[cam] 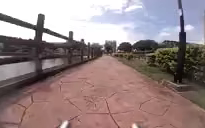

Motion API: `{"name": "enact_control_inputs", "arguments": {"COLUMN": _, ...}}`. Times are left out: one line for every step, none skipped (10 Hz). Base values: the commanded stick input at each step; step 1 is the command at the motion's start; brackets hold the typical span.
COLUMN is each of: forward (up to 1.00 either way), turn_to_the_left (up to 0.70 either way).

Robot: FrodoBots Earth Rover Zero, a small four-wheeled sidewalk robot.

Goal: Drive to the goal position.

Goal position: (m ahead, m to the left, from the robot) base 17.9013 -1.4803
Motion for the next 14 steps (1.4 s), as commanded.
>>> {"name": "enact_control_inputs", "arguments": {"forward": 1.00, "turn_to_the_left": 0.00}}
{"name": "enact_control_inputs", "arguments": {"forward": 1.00, "turn_to_the_left": 0.00}}
{"name": "enact_control_inputs", "arguments": {"forward": 1.00, "turn_to_the_left": 0.00}}
{"name": "enact_control_inputs", "arguments": {"forward": 1.00, "turn_to_the_left": 0.00}}
{"name": "enact_control_inputs", "arguments": {"forward": 1.00, "turn_to_the_left": 0.00}}
{"name": "enact_control_inputs", "arguments": {"forward": 1.00, "turn_to_the_left": 0.00}}
{"name": "enact_control_inputs", "arguments": {"forward": 1.00, "turn_to_the_left": 0.00}}
{"name": "enact_control_inputs", "arguments": {"forward": 1.00, "turn_to_the_left": 0.00}}
{"name": "enact_control_inputs", "arguments": {"forward": 1.00, "turn_to_the_left": 0.00}}
{"name": "enact_control_inputs", "arguments": {"forward": 1.00, "turn_to_the_left": 0.00}}
{"name": "enact_control_inputs", "arguments": {"forward": 1.00, "turn_to_the_left": 0.00}}
{"name": "enact_control_inputs", "arguments": {"forward": 1.00, "turn_to_the_left": 0.00}}
{"name": "enact_control_inputs", "arguments": {"forward": 1.00, "turn_to_the_left": 0.00}}
{"name": "enact_control_inputs", "arguments": {"forward": 1.00, "turn_to_the_left": 0.00}}
